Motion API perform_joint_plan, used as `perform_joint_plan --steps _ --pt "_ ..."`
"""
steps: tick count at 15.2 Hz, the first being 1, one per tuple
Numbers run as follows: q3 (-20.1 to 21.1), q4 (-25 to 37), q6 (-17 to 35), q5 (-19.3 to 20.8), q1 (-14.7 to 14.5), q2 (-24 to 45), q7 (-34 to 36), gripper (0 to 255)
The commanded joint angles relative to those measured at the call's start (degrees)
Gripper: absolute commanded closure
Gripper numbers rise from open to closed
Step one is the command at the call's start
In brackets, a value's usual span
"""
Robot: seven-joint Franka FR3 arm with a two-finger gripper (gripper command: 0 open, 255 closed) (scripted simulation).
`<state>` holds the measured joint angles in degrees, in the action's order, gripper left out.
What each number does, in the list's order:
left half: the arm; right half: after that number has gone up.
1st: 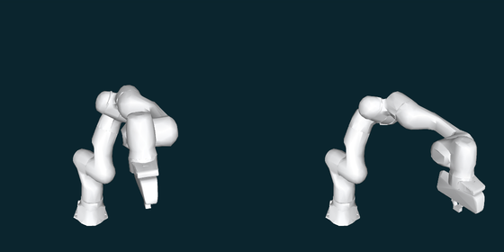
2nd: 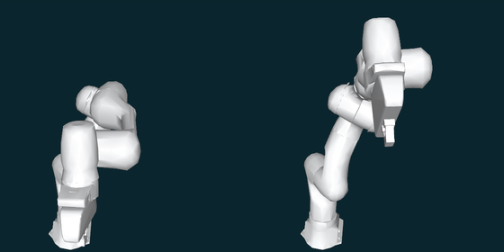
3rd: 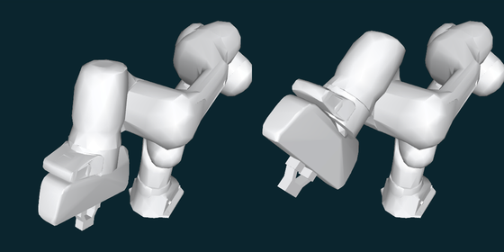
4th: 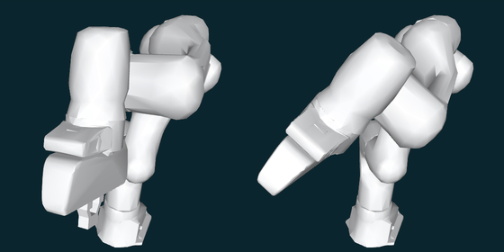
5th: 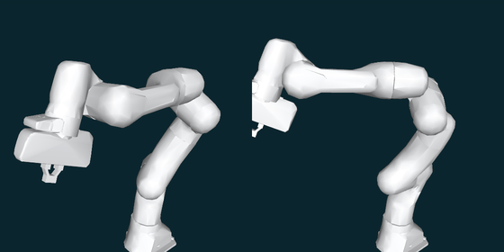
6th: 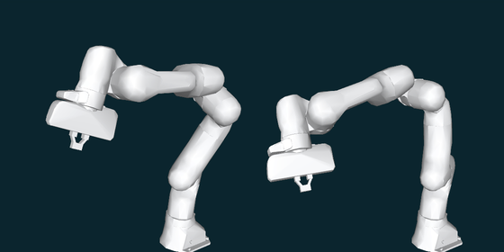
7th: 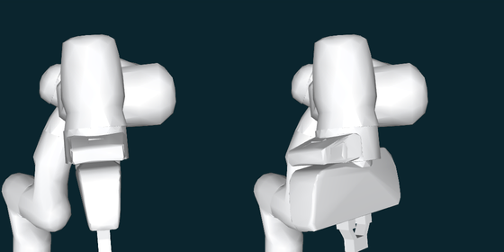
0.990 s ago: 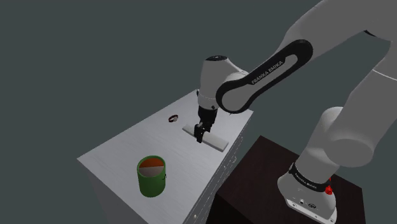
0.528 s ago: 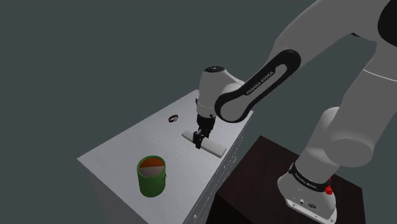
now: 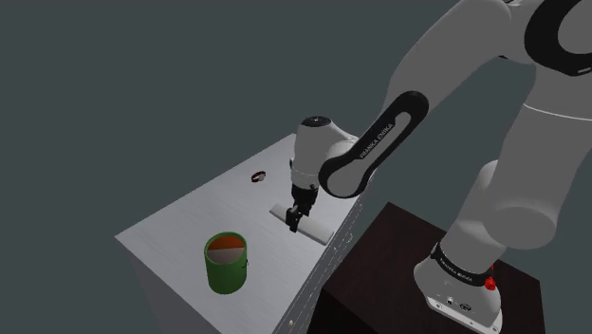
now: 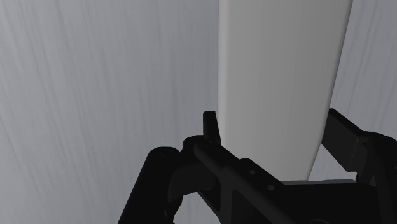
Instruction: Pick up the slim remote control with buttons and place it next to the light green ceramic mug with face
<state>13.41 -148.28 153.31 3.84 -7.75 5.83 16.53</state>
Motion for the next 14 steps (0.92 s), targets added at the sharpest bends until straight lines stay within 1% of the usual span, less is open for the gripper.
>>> perform_joint_plan --steps 1,8,14 --pt "-0.4 0.1 1.6 1.0 0.1 1.7 0.5 255" --pt "-2.4 0.8 7.1 5.2 -1.1 8.1 3.5 255" --pt "-2.7 0.8 7.6 5.6 -1.3 8.7 3.8 255"
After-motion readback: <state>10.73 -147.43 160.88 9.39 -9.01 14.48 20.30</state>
